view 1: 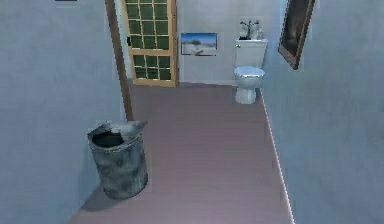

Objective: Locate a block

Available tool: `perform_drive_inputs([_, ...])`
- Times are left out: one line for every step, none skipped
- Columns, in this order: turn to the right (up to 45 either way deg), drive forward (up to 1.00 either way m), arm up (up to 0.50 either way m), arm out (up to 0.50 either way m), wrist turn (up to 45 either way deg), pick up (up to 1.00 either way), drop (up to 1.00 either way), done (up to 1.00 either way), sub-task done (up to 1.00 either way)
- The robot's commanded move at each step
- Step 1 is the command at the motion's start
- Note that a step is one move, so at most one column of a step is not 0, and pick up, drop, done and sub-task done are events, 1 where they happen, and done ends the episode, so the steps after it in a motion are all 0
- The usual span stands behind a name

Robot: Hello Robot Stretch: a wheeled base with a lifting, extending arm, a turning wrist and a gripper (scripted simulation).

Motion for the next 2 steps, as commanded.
perform_drive_inputs([0.0,1.00,0.00,0.00,0.0,0.00,0.00,0.00,0.00])
perform_drive_inputs([6.0,0.00,0.00,0.00,0.0,0.00,0.00,0.00,0.00])
